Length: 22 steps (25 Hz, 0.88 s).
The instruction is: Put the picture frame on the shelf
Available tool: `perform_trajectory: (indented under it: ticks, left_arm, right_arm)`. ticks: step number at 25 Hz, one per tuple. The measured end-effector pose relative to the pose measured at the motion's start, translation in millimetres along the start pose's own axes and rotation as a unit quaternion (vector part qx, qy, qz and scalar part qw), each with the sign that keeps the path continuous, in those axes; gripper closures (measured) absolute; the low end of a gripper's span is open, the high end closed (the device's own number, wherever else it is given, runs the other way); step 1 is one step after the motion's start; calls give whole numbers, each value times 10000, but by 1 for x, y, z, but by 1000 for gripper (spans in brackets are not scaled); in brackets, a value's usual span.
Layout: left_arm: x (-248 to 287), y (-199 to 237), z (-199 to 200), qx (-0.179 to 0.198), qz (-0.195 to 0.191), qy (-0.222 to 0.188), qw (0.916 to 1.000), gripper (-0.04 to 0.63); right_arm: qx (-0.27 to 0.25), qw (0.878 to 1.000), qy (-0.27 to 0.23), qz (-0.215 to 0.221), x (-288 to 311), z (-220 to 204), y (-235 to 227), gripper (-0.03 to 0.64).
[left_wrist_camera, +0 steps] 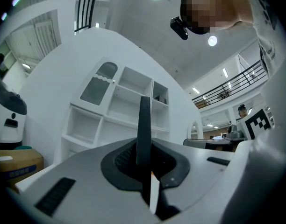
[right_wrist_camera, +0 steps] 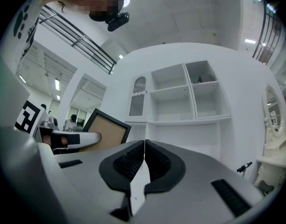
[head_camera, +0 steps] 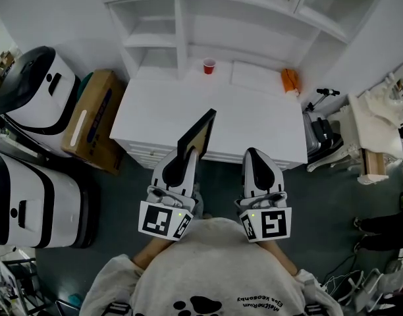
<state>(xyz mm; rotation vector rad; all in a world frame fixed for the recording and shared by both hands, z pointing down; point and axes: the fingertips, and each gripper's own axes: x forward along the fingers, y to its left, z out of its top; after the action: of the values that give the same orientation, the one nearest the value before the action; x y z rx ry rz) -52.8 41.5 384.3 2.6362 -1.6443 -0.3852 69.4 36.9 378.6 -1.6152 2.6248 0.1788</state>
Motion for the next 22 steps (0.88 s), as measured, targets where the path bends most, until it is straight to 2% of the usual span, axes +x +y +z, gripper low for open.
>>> perform_trajectory:
  ticks: [15,22]
  left_arm:
    - [128,76,16,114,-677,-293,9972,566]
    - [169,102,19,44,-955,-409,9946,566]
  right_arm:
    - [-172,9978,-401,-509,134,11,-44,583]
    - [-310,9958,-424,-756,173,10,-56,583]
